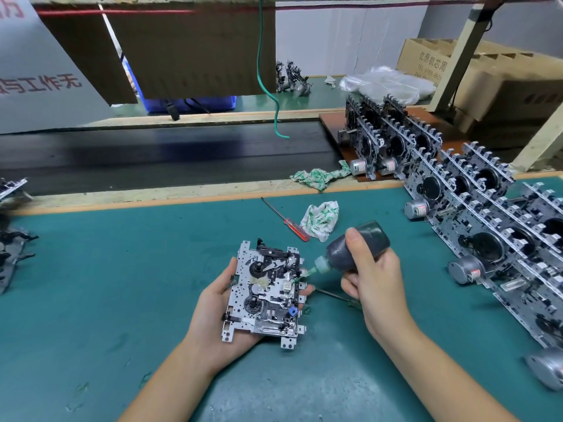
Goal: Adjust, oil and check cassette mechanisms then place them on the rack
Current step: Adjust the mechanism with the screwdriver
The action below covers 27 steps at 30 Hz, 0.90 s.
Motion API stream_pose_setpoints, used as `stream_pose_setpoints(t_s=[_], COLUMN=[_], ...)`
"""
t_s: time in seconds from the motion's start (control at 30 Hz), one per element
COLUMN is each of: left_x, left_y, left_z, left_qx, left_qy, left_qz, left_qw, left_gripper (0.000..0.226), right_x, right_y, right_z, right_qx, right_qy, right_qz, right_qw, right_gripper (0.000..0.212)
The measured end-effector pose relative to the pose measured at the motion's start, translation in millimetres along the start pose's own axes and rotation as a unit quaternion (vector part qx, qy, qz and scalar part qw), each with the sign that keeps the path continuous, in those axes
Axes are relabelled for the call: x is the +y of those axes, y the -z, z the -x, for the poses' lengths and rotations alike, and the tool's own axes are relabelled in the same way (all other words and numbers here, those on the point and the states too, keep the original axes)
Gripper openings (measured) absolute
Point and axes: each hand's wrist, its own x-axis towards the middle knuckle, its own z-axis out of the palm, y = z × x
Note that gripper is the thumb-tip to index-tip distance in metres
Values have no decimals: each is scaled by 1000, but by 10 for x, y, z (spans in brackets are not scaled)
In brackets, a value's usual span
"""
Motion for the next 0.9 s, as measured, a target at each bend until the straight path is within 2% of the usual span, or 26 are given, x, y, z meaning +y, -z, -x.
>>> stream_pose_setpoints(t_s=[0.27,0.37,0.5,0.57,0.63,0.73,0.83,0.9], left_x=[3,-8,-20,-25,-27,-30,-37,-46], left_y=[14,25,48,55,70,82,55,17], left_z=[-9,-14,-22,-27,-33,-30,-21,-8], left_qx=[4,32,65,75,86,89,75,60], left_qy=[-10,-13,-27,-32,-38,-42,-41,-28], left_qz=[-3,-4,-14,-32,-50,-73,-89,-97], left_qw=[1000,999,997,996,994,992,992,993], left_gripper=[66,58,62,63,66,79,93,96], right_x=[29,3,-54,-59,-35,26,92,76], right_y=[5,3,104,175,243,305,312,305], right_z=[0,-5,-91,-154,-224,-279,-296,-252], right_qx=[-11,-8,7,9,12,-20,-51,-24], right_qy=[13,22,30,42,48,52,57,76], right_qz=[-8,-13,-22,40,126,152,191,236], right_qw=[1000,1000,999,998,991,987,979,968], right_gripper=[44,45,45,34,40,46,43,45])
